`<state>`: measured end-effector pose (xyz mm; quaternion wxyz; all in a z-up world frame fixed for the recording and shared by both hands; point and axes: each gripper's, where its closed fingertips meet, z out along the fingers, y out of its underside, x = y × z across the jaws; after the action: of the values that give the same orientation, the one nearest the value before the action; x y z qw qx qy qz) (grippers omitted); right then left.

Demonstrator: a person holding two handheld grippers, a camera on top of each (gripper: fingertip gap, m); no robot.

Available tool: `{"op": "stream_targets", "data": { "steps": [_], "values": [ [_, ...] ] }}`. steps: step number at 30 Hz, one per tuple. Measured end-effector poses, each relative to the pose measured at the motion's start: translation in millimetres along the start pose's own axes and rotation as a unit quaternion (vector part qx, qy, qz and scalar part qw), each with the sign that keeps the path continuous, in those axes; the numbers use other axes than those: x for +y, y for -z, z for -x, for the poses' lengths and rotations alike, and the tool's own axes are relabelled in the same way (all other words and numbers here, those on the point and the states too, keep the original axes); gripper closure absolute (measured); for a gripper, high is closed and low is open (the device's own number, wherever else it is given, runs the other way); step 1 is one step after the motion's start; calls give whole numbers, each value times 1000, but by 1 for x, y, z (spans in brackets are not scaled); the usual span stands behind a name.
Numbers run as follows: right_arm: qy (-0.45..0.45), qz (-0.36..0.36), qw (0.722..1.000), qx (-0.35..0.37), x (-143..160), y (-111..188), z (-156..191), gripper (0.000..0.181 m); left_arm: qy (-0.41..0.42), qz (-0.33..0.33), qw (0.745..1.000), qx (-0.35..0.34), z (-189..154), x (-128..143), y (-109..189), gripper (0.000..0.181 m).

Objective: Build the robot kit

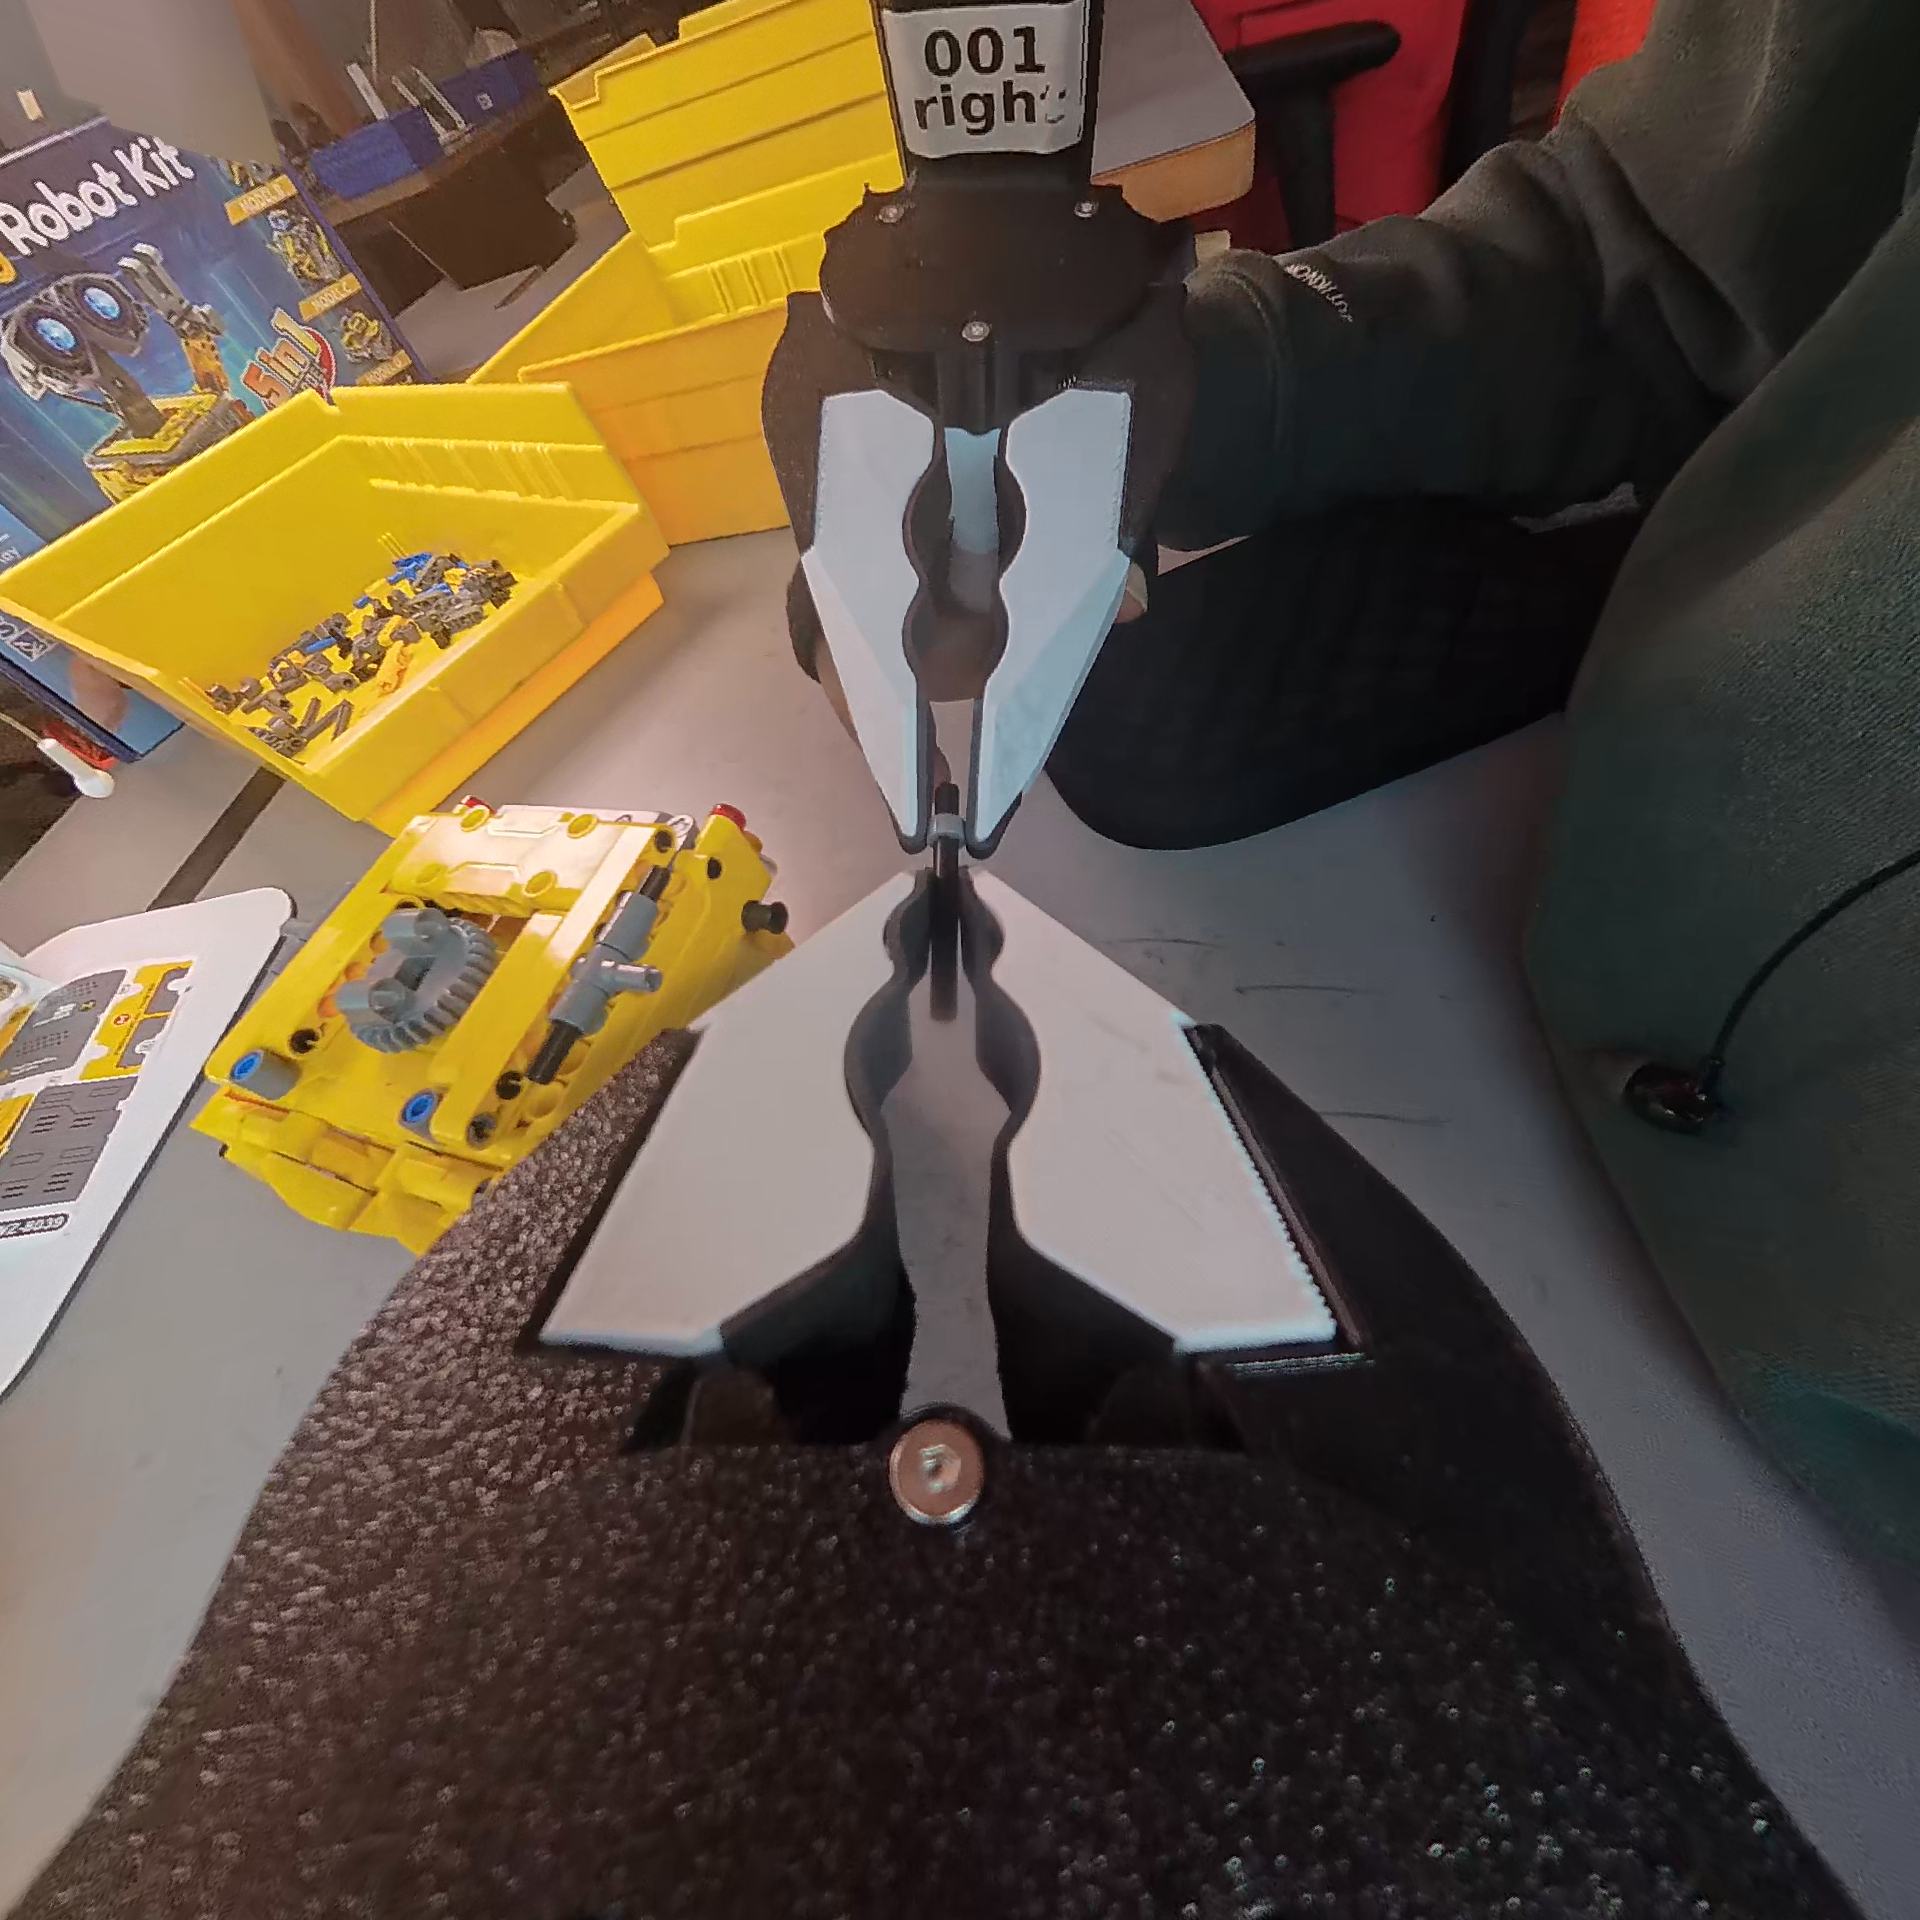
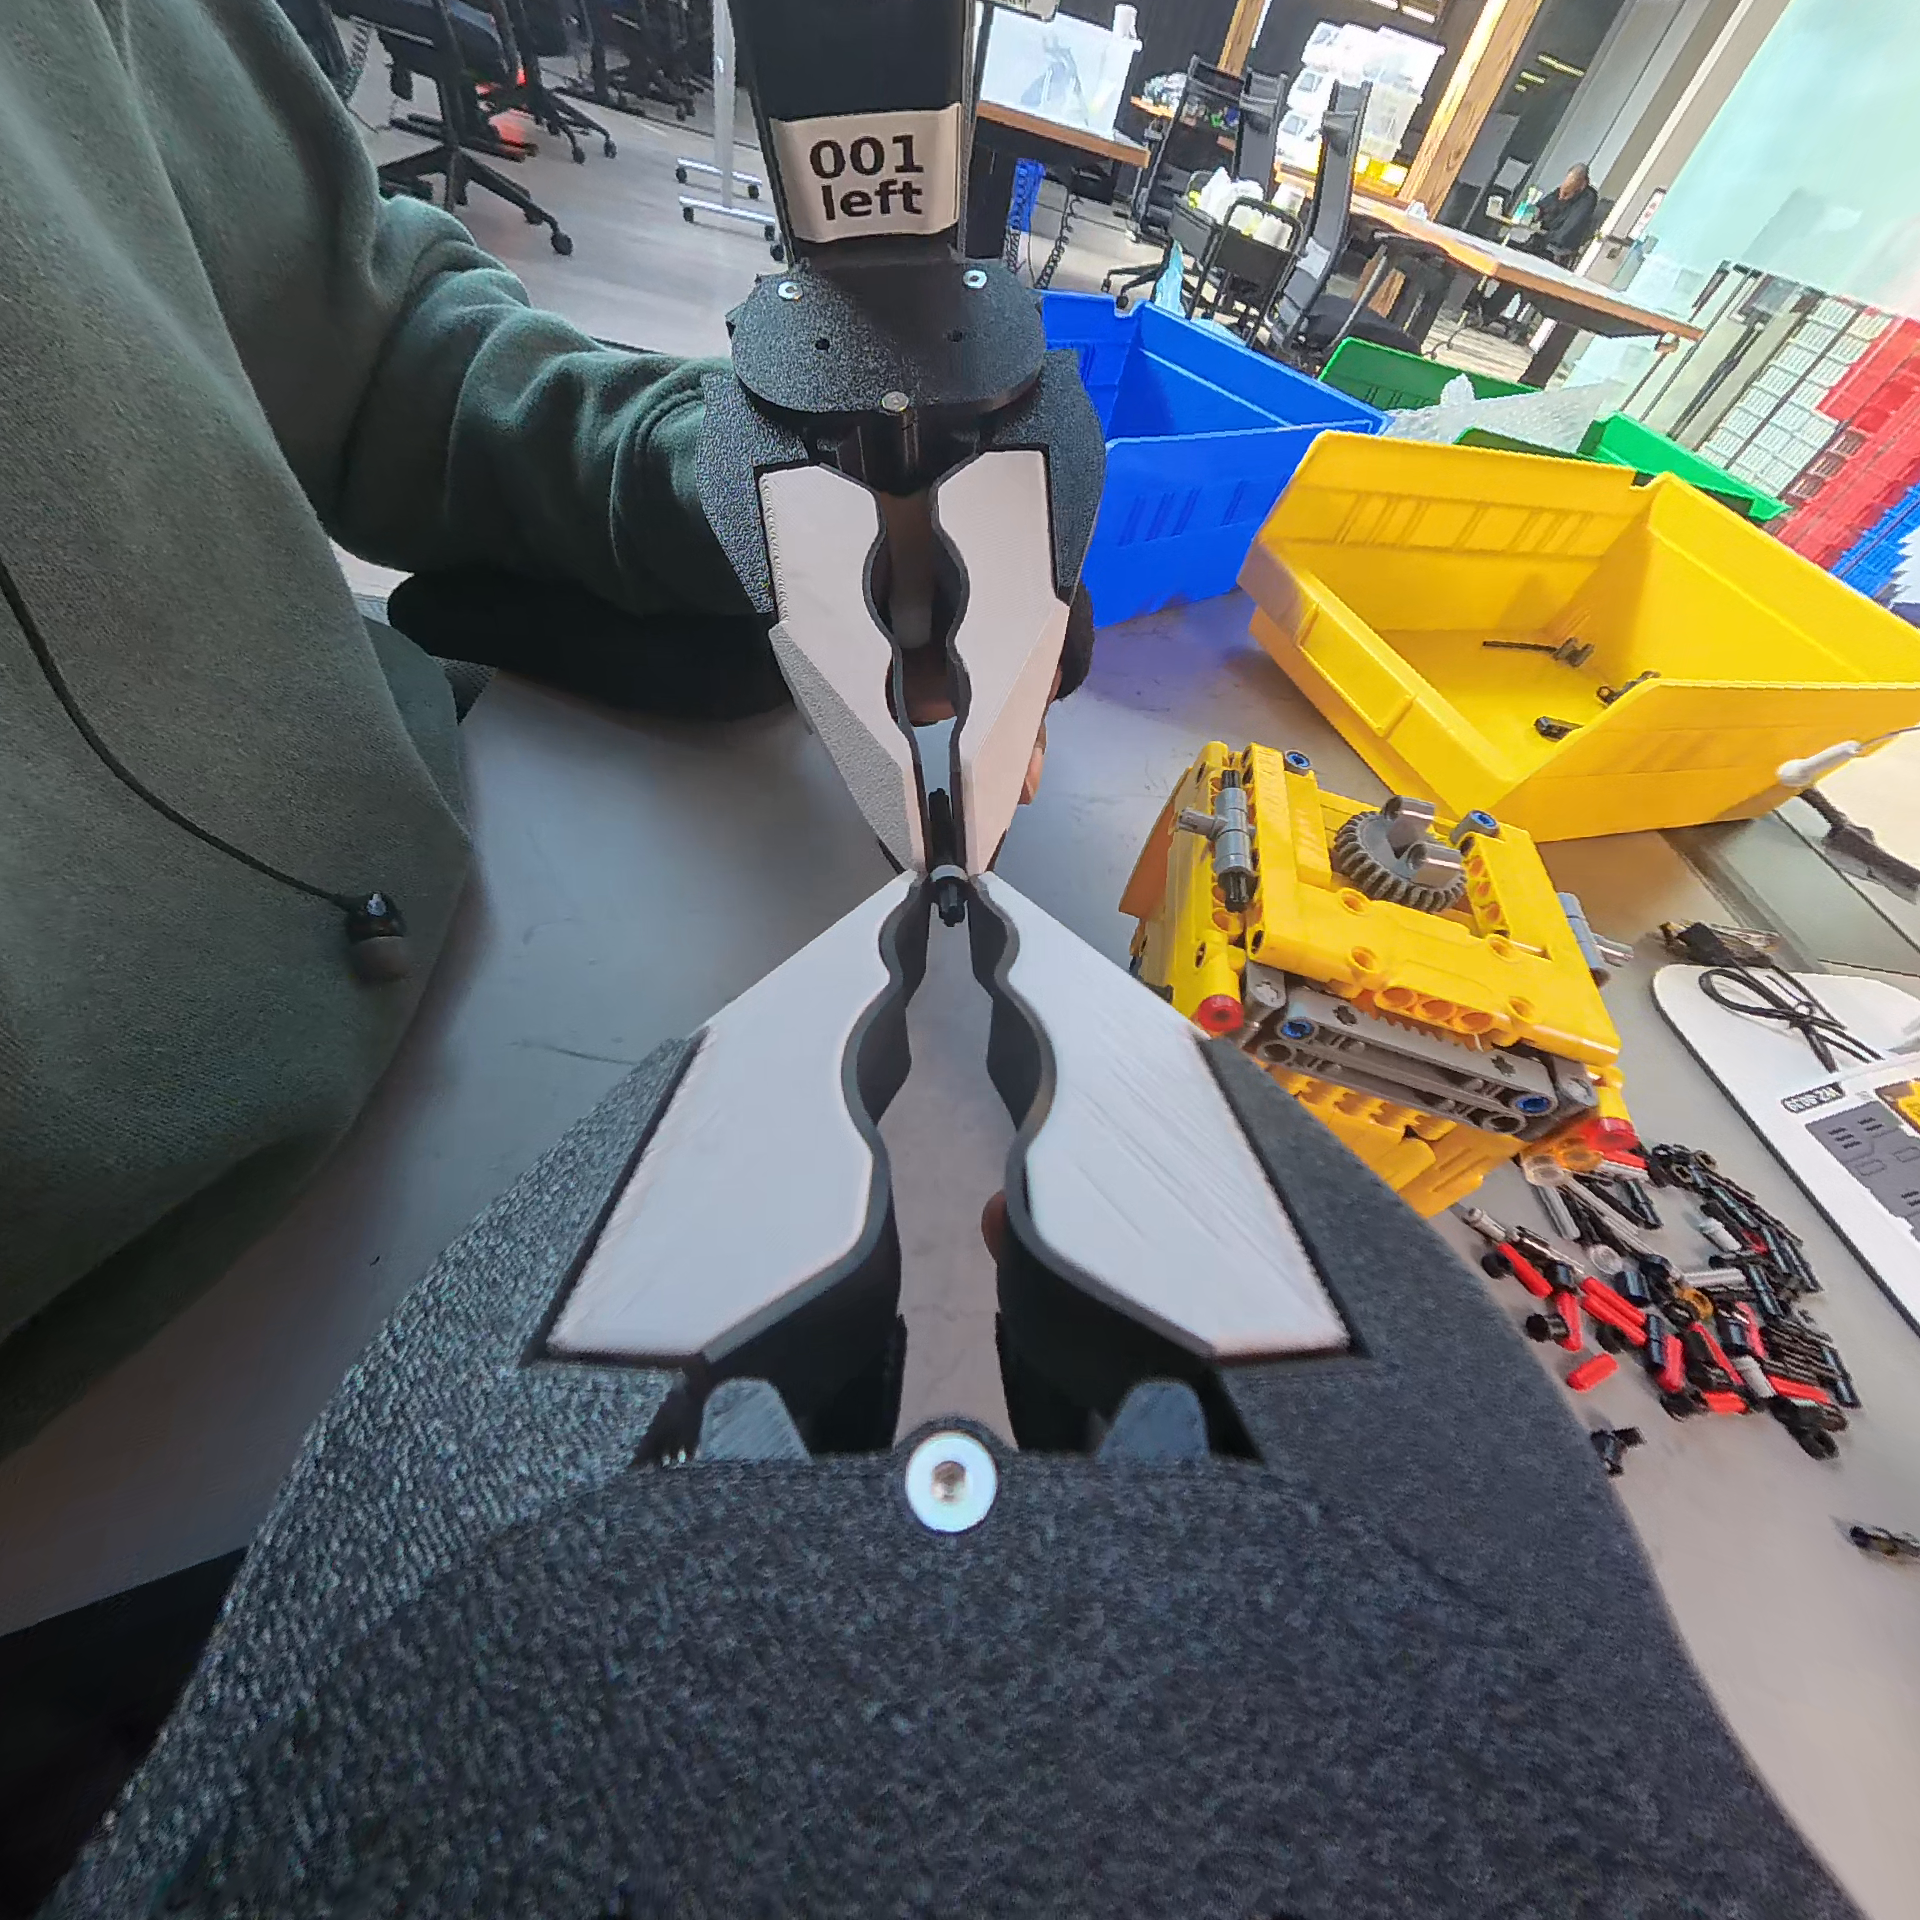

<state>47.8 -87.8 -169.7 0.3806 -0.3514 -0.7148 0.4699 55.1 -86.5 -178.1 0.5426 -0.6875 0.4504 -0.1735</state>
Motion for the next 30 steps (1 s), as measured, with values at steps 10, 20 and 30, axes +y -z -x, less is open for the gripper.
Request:
{"op": "stream_targets", "data": {
  "steps": [10, 20, 30],
  "values": [
    [-8, -17, 1000, 18, -3, 3, -9, 174, 8, -16, 1000, -14, 8, -2, 6, 178],
    [-5, -25, 999, 21, -5, 7, -10, 170, -1, -16, 1000, -12, 9, -4, 10, 177],
    [-10, -24, 1000, 3, -4, 6, -6, 177, -6, -10, 1000, -11, 7, -2, 9, 177]
  ]
}}
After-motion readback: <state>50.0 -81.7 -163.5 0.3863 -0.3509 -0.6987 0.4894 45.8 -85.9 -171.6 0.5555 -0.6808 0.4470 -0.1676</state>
